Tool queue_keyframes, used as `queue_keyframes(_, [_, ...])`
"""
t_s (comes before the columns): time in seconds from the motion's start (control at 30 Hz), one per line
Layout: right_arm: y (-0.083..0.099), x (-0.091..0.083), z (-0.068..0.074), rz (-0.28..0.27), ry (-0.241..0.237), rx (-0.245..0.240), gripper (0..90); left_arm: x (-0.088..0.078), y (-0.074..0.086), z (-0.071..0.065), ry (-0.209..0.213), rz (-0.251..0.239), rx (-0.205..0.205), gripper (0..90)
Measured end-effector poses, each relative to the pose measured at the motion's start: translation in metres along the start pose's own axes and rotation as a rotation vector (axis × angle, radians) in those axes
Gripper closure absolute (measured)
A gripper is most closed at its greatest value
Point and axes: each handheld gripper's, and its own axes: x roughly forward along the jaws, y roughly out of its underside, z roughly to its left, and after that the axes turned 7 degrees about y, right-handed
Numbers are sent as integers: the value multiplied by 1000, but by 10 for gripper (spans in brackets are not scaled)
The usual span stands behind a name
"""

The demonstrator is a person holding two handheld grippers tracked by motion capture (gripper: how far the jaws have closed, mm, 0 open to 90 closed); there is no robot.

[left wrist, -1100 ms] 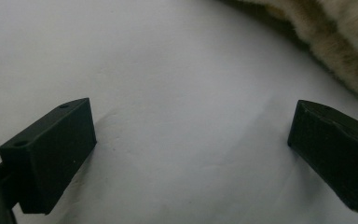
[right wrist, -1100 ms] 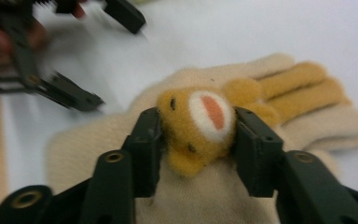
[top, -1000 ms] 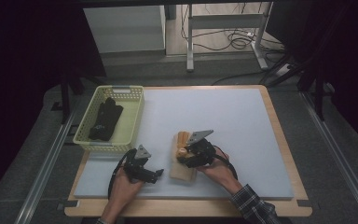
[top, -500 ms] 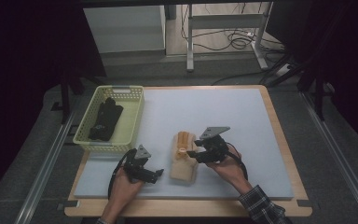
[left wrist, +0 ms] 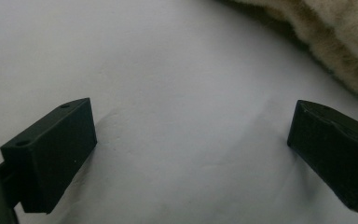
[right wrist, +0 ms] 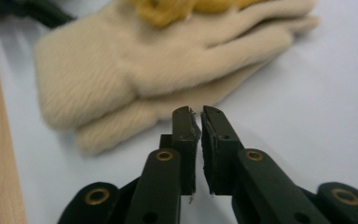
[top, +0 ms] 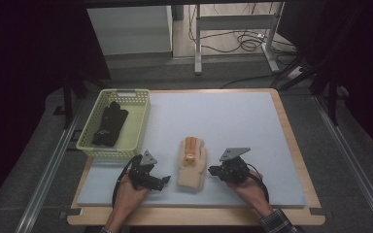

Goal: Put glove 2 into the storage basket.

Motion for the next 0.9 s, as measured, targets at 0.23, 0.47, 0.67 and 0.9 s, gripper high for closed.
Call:
queue_keyframes(0.23, [6, 9, 12, -18, -23, -16, 862, -12, 12, 4, -36, 10, -21, 22])
queue_keyframes(0.47, [-2, 20, 24, -33, -15, -41, 861, -24, 24, 17, -42, 8, -63, 6])
queue_keyframes(0.67, [-11, 31, 32, -38, -3, -54, 860, -25, 25, 18, -50, 4, -66, 16])
queue_keyframes(0.9, [-24, 46, 39, -38, -4, -75, 860, -25, 25, 18, -49, 7, -67, 15])
